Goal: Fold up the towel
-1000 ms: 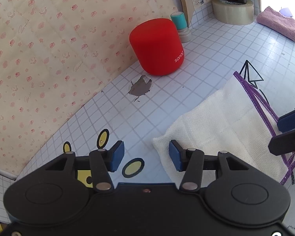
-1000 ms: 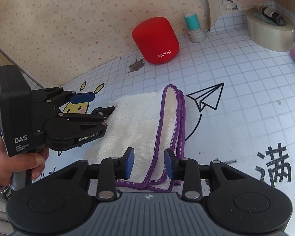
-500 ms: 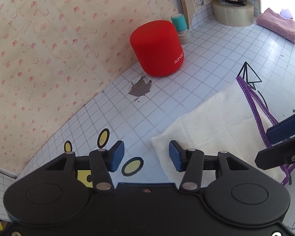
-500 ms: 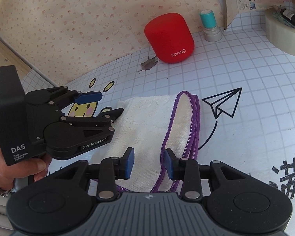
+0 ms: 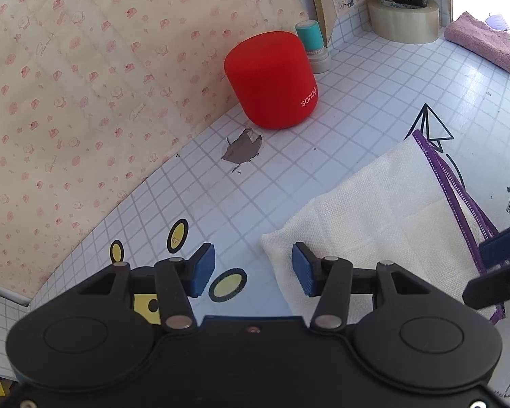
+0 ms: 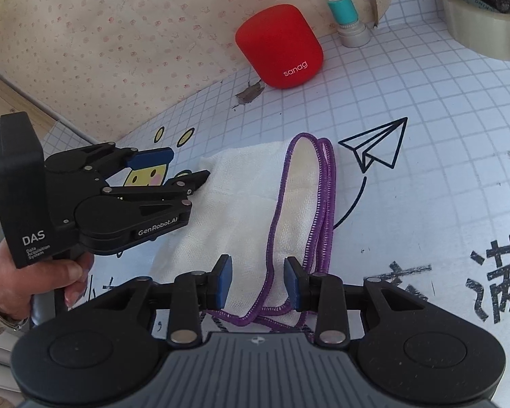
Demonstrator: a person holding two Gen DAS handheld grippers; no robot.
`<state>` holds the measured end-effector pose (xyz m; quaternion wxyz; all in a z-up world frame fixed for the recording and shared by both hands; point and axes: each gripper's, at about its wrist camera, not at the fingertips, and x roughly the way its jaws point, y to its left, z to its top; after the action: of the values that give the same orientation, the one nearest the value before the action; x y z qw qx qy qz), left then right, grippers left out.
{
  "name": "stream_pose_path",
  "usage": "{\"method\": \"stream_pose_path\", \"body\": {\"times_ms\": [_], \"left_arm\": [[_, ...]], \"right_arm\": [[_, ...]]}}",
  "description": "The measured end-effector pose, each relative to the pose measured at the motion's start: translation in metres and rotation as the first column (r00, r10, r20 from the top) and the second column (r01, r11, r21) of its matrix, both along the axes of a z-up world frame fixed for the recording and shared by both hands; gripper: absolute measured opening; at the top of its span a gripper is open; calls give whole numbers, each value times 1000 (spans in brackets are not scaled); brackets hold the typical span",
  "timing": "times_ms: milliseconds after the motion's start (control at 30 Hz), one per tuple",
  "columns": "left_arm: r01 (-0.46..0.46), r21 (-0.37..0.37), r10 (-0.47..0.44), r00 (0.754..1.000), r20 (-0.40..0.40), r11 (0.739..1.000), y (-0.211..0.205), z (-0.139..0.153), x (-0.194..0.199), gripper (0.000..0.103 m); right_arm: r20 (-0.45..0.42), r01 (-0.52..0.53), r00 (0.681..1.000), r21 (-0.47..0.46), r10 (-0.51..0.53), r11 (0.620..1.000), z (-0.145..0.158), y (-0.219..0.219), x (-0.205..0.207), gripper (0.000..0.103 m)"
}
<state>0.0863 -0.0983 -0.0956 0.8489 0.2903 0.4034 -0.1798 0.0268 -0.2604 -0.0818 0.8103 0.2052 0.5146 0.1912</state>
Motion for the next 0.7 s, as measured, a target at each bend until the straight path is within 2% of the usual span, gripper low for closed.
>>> {"method": "stream_pose_path", "body": {"times_ms": [167, 400, 700], "left_arm": [[0, 3, 0, 1000, 1, 1000, -1, 0, 0, 52], [7, 1, -7, 1000, -2, 1000, 0, 0, -1, 52], [-5, -6, 5, 1000, -9, 1000, 1, 0, 0, 52]], "right_arm": [[-13, -33, 999, 31, 33, 999, 0, 5, -8, 33], [-71, 52, 996, 108, -44, 993, -10, -4, -17, 33], [-80, 72, 995, 156, -60, 985, -12, -1, -16, 33]]}}
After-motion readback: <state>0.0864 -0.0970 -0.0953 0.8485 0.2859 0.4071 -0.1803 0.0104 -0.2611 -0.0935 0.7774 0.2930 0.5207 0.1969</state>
